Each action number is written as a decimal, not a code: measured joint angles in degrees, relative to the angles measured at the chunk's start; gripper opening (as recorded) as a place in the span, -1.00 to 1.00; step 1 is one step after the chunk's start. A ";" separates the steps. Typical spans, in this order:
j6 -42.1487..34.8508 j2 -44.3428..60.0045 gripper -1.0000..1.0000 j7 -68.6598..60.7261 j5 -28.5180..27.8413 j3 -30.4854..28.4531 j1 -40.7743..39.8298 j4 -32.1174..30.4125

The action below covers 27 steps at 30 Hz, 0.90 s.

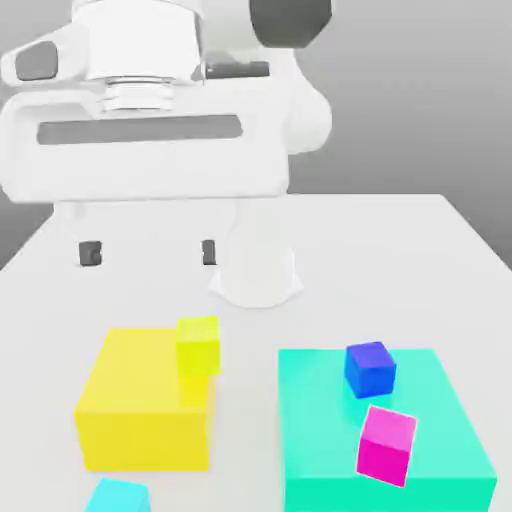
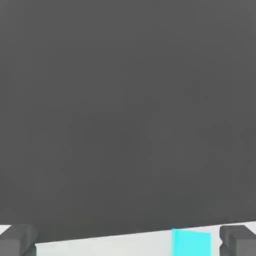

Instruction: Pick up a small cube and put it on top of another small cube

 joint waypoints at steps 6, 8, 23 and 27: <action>3.33 12.43 0.00 -2.07 1.47 -0.64 -2.12 0.53; 4.47 16.53 0.00 -2.55 1.65 -0.90 -2.77 0.70; 13.25 32.74 -1.00 -4.99 4.07 0.92 -5.96 2.77; 7.81 25.75 -1.00 -3.47 1.93 -0.77 -4.62 1.26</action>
